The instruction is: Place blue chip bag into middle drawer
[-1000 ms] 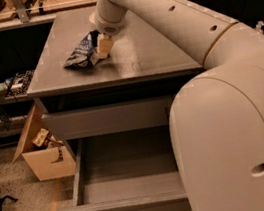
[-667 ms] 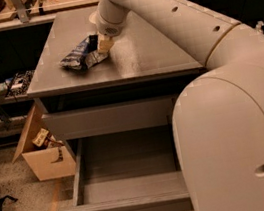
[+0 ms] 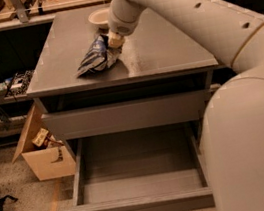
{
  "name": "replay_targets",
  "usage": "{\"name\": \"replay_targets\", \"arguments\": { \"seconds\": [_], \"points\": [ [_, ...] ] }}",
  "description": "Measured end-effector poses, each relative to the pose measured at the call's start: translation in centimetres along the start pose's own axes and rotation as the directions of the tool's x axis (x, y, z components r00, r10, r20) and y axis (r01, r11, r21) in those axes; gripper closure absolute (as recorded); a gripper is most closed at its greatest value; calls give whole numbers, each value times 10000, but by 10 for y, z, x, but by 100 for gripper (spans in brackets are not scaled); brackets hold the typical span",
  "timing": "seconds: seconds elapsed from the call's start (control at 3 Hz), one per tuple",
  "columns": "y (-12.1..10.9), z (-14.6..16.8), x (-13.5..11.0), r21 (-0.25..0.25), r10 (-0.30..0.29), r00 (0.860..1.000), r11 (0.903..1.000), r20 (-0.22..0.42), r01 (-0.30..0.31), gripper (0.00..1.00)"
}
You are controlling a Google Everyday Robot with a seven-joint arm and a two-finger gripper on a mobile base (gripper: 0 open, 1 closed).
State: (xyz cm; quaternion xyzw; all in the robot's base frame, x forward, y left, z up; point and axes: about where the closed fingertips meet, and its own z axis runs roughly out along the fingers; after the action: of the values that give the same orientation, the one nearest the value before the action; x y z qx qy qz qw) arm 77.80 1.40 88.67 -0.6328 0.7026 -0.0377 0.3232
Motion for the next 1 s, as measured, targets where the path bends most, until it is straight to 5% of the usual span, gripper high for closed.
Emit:
{"name": "replay_targets", "arguments": {
  "seconds": [0.33,0.67,1.0],
  "points": [
    [17,-30,51,26,846,9933,9964,-785,-846,100],
    [52,-63,117,-162,1894,9621,9804,-1960,-1963,100],
    [52,-63,117,-164,1894,9621,9804,-1961,-1964,100]
  ]
}}
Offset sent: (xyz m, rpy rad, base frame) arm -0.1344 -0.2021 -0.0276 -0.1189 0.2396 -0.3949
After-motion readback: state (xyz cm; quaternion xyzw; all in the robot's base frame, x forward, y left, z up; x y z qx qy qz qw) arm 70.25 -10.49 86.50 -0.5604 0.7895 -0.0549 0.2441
